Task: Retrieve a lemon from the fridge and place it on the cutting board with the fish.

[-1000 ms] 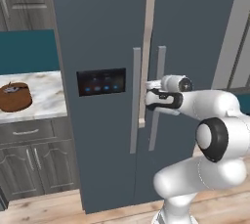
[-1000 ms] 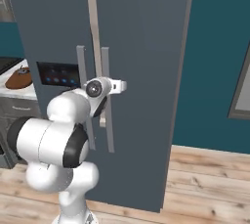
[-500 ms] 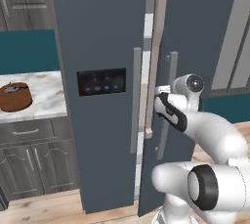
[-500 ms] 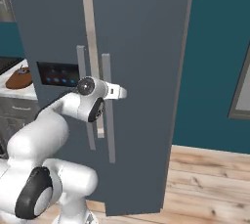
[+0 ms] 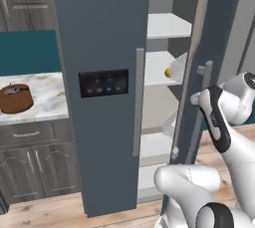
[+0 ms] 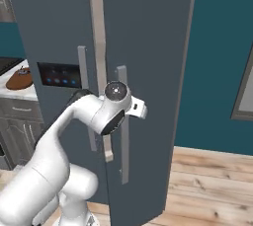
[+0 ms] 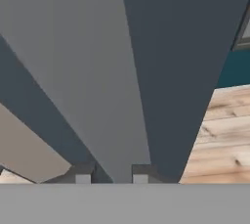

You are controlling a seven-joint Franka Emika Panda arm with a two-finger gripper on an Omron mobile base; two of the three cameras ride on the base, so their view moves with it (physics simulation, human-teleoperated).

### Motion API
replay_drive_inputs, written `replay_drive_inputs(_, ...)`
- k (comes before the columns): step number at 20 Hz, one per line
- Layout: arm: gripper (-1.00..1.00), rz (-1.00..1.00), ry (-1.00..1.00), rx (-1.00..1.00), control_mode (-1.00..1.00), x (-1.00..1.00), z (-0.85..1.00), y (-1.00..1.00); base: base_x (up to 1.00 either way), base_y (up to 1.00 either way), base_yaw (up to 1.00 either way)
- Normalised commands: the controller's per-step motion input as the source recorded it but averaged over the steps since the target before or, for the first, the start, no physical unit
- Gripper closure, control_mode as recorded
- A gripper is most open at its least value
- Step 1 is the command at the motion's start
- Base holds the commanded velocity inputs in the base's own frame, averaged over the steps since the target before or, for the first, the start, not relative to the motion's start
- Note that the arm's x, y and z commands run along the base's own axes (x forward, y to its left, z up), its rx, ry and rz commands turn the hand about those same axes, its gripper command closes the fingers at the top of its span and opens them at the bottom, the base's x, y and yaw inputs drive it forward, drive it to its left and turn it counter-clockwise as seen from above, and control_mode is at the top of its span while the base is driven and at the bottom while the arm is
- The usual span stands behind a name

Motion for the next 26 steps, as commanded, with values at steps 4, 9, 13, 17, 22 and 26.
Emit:
replay_drive_inputs(4, 1.0, 0.08, 0.13, 0.19, -1.0, -1.0, 0.38, -1.0, 0.0, 0.0, 0.0)
replay_drive_inputs(9, 1.0, 0.03, 0.04, 0.1, -1.0, -1.0, 0.16, -0.91, 0.0, 0.0, 0.0)
replay_drive_inputs(13, 1.0, 0.0, -0.02, -0.01, -1.0, -0.93, 0.33, -0.28, 0.0, 0.0, 0.0)
replay_drive_inputs(17, -1.0, -0.03, -0.09, -0.26, -1.0, -0.65, 0.67, 0.34, 0.0, 0.0, 0.0)
replay_drive_inputs(22, -1.0, -0.16, 0.04, -0.49, -1.0, -0.16, 0.5, 1.0, 0.0, 0.0, 0.0)
replay_drive_inputs(26, -1.0, -0.2, 0.34, -0.45, -1.0, 0.16, 0.13, 1.0, 0.0, 0.0, 0.0)
